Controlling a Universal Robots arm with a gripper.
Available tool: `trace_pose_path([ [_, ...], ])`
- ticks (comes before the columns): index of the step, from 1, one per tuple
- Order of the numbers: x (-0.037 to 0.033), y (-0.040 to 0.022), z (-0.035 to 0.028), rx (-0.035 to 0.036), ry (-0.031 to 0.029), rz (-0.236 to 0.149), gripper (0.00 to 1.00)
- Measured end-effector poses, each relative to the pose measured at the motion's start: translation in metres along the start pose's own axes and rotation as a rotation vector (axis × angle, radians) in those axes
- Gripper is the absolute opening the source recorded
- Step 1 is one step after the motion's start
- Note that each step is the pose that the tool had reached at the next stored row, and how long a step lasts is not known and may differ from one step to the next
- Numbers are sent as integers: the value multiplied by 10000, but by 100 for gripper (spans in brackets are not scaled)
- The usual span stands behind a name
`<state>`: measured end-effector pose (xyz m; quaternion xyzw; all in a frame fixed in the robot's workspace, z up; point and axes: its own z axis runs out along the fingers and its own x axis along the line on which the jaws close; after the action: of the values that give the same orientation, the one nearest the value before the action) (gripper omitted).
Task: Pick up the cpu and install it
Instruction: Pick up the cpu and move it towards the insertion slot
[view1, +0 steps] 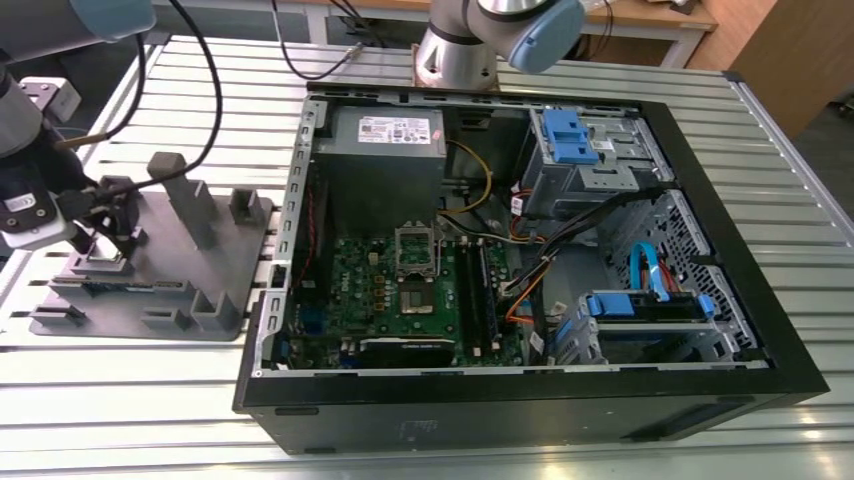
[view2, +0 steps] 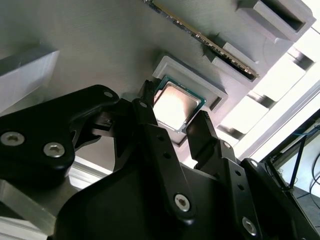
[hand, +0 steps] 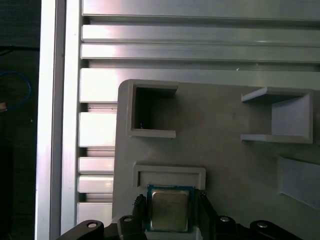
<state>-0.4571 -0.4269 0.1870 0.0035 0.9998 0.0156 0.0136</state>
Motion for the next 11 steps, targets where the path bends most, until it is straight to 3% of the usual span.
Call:
trace_pose_path([
  [11,1,-1,17,20,-3,227,53],
])
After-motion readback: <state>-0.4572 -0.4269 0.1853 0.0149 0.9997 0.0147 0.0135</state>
